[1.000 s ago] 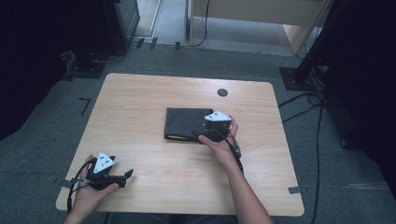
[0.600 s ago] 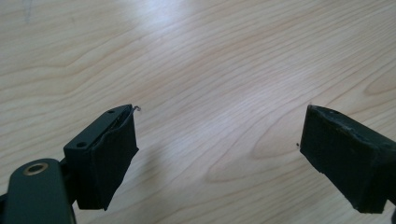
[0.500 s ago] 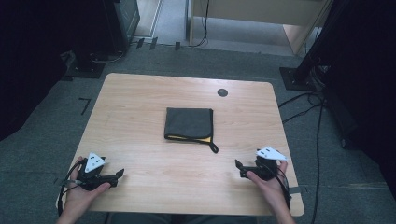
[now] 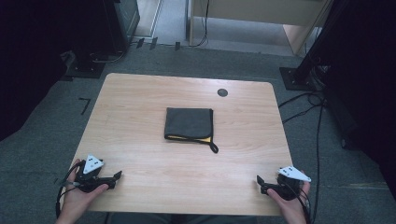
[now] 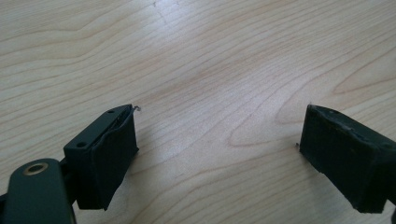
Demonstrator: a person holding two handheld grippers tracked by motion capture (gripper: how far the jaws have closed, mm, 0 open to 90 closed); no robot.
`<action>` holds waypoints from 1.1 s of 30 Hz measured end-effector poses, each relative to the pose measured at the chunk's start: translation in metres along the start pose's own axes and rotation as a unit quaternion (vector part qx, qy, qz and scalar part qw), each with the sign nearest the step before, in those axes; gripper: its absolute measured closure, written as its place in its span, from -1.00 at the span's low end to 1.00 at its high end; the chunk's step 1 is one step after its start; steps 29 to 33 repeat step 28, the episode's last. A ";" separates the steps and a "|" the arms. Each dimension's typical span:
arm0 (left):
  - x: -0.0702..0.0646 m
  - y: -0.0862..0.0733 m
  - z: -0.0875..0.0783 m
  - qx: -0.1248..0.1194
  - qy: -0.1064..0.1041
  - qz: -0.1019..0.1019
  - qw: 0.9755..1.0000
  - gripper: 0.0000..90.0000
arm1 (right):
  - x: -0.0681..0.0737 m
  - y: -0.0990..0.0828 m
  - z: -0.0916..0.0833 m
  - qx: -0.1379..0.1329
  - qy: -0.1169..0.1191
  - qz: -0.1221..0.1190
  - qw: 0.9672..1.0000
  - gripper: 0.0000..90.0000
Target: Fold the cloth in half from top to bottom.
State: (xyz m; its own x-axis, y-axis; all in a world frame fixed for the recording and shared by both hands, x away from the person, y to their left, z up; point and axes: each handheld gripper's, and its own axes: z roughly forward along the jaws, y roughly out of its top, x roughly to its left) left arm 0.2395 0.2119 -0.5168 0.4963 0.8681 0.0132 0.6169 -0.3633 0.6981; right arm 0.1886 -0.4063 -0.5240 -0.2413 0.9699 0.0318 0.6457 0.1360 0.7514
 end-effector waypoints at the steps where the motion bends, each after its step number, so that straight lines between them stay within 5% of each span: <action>1: 0.001 0.000 0.001 -0.002 0.001 -0.002 1.000 -0.75 | 0.002 0.000 0.001 0.007 -0.006 -0.013 1.000 -1.00; 3: 0.001 0.000 0.001 -0.004 0.003 -0.003 1.000 -0.75 | 0.004 0.001 0.004 0.021 -0.004 -0.030 0.999 -0.98; 5: 0.000 0.000 0.002 -0.004 0.003 -0.005 1.000 -0.76 | 0.001 0.001 0.005 0.030 0.016 -0.017 0.999 -0.98; 8: 0.000 0.001 0.002 -0.002 0.006 -0.007 1.000 -0.78 | -0.001 0.002 0.005 0.028 -0.005 0.001 1.000 -0.97; 33: 0.001 0.003 0.004 -0.001 0.018 -0.020 1.000 -0.80 | -0.001 0.002 0.005 0.028 -0.005 0.001 1.000 -0.97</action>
